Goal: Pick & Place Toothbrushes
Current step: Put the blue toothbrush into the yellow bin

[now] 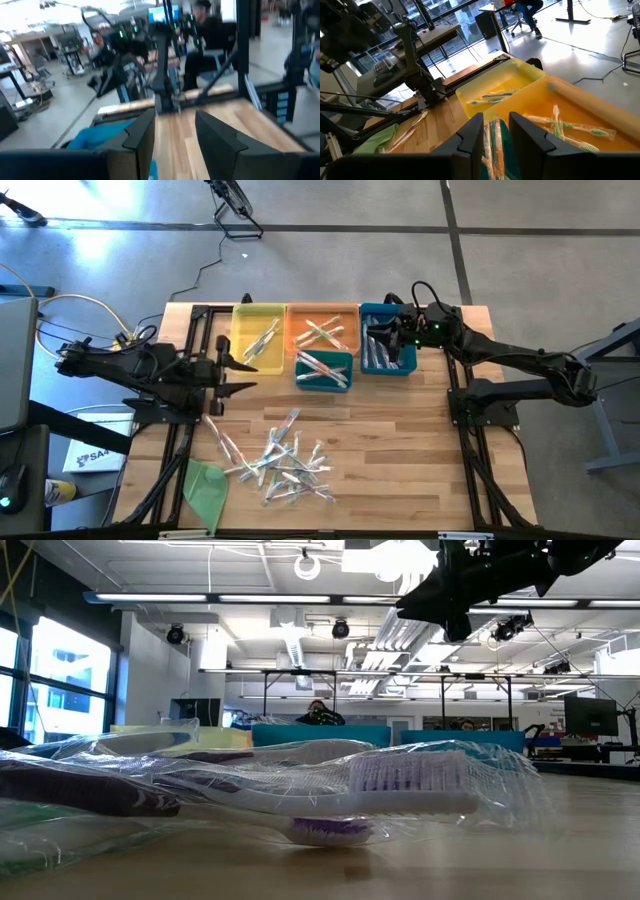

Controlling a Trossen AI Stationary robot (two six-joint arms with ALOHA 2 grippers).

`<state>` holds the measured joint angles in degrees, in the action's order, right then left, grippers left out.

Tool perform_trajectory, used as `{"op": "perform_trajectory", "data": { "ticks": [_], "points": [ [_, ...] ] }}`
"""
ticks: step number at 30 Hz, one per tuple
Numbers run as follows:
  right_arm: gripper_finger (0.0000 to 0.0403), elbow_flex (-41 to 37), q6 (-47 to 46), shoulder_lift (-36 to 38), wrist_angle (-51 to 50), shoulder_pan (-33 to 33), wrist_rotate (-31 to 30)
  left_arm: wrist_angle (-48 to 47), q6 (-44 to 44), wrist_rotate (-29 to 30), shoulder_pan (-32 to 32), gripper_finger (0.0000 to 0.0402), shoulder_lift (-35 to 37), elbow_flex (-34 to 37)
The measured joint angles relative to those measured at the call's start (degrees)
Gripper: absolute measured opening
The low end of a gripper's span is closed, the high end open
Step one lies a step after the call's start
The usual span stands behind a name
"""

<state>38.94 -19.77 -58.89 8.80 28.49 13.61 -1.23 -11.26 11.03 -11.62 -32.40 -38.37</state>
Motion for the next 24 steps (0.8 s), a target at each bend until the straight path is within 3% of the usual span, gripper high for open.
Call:
{"op": "perform_trajectory", "data": {
  "ticks": [10,24],
  "points": [
    [0.0085,0.0,0.0,0.0,0.0,0.0,0.0,4.9,-0.1,0.1,0.0,0.0136,0.0,0.0],
    [0.0085,0.0,0.1,0.0,0.0,0.0,-0.2,-2.9,-5.0,0.2,0.0,0.0136,-1.3,0.0]
  ]
}}
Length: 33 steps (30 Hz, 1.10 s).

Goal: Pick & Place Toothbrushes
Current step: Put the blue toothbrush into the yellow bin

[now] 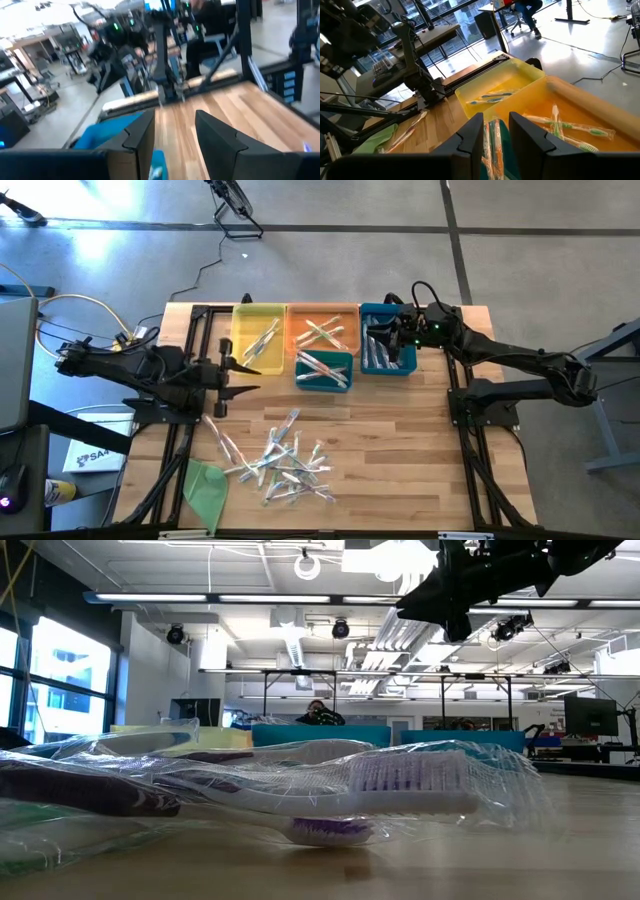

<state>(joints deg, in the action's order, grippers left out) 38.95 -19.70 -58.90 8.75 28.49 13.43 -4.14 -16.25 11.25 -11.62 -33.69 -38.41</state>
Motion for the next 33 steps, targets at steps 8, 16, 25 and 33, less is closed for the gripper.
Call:
{"op": "perform_trajectory", "data": {
  "ticks": [8,16,25,33],
  "points": [
    [0.0085,0.0,0.0,0.0,0.0,0.0,0.2,-4.9,0.0,0.0,0.0,0.0136,-1.0,0.0],
    [0.0085,0.0,0.0,0.0,-0.1,0.0,0.2,-3.6,0.3,1.8,0.0,0.0136,-1.6,0.0],
    [0.0085,0.0,0.0,0.0,-2.1,0.0,2.7,-1.7,8.1,9.9,0.0,0.0136,-6.7,0.0],
    [0.0085,0.0,-0.2,0.0,-2.1,0.0,9.6,-2.1,18.6,8.9,0.0,0.0136,-14.5,-1.9]
  ]
}}
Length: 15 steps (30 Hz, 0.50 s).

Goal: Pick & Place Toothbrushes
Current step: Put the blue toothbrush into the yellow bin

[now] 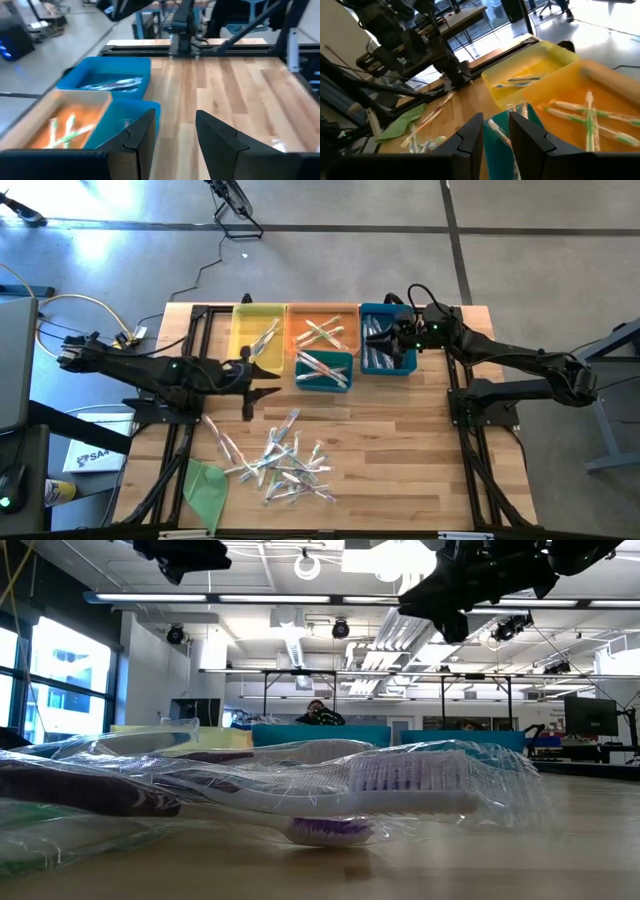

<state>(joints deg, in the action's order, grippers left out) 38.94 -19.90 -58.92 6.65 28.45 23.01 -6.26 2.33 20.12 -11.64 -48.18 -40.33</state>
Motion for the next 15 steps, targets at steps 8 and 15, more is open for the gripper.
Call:
{"op": "perform_trajectory", "data": {
  "ticks": [8,15],
  "points": [
    [0.0085,0.0,-1.3,0.0,0.0,0.0,1.5,-13.3,6.0,-0.1,0.0,0.0136,-8.2,-10.7],
    [0.0085,0.0,0.5,0.0,0.0,0.0,1.5,-31.3,18.6,-0.4,0.0,0.0136,-16.9,-19.5]
  ]
}}
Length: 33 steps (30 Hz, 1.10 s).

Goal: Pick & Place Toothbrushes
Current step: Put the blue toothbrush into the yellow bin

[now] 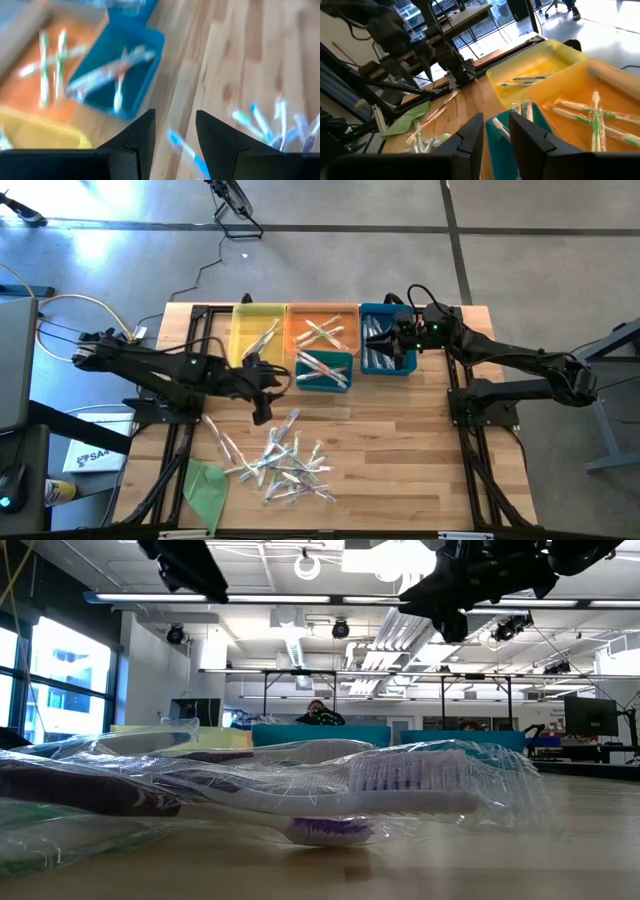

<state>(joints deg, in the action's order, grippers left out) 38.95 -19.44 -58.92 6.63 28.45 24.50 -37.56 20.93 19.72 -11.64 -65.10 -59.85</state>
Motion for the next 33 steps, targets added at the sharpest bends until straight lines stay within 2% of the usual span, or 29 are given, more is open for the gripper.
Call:
{"op": "perform_trajectory", "data": {
  "ticks": [7,17,23,33],
  "points": [
    [0.0085,0.0,0.2,0.0,-0.1,0.0,0.0,-3.5,7.4,-3.1,0.0,0.0136,-8.3,-4.0],
    [0.0085,0.0,1.9,0.0,-0.5,0.0,-0.1,-7.7,22.1,-7.8,0.0,0.0136,-16.6,-4.2],
    [0.0085,0.0,3.2,0.0,-0.8,0.0,-0.5,-7.2,26.0,-9.0,0.0,0.0136,-20.6,-4.1],
    [0.0085,0.0,3.2,0.0,-2.6,0.0,-0.5,-3.4,27.6,-12.4,0.0,0.0136,-26.2,-4.1]
  ]
}}
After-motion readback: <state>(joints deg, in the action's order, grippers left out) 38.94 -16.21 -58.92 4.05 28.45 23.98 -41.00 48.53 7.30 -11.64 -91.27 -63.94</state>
